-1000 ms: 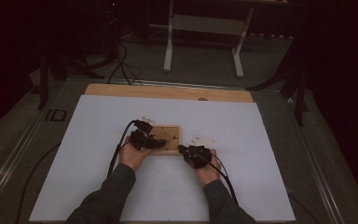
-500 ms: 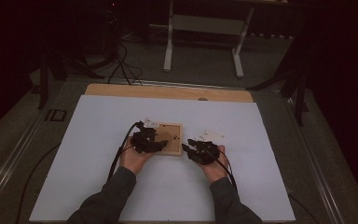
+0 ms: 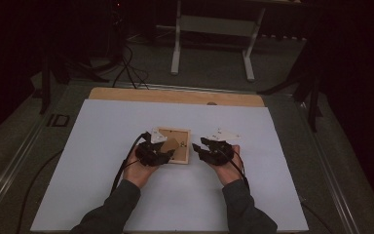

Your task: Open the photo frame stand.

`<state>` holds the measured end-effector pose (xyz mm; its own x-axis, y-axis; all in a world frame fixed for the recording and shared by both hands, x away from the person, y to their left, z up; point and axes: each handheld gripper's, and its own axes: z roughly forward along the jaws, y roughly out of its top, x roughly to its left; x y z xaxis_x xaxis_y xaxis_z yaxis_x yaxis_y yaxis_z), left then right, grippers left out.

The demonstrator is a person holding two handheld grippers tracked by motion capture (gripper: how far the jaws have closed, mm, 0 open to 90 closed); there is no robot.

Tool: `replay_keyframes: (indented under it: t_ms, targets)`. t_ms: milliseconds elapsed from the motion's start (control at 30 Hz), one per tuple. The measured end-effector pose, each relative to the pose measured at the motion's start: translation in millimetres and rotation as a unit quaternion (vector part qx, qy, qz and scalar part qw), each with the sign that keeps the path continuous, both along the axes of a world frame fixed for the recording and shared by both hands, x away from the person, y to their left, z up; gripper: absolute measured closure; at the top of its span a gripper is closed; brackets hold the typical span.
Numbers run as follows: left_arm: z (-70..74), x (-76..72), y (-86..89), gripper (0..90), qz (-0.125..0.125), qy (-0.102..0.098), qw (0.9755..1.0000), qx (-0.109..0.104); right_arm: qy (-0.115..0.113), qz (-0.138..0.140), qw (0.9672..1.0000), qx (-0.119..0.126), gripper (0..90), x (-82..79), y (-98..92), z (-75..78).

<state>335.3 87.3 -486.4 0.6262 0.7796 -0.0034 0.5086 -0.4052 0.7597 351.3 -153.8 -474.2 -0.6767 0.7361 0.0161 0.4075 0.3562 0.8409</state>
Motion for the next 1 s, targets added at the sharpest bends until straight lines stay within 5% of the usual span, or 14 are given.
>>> replay_keyframes:
  t_ms: [400,700,1000]
  targets:
    - [-3.0,-16.2,2.6,52.5,-0.006,-0.038,0.9991,0.019,0.009,-0.003,0.9998,-0.016,51.6,13.3,7.3,2.0]
    - [-9.2,-28.6,4.2,52.5,0.006,-0.063,0.998,0.007,0.027,0.007,0.9994,-0.019,50.0,20.4,12.6,2.6]
    - [-14.2,-39.6,4.1,52.5,0.003,-0.091,0.9957,0.017,0.041,0.017,0.9989,-0.017,50.0,27.0,21.1,2.6]
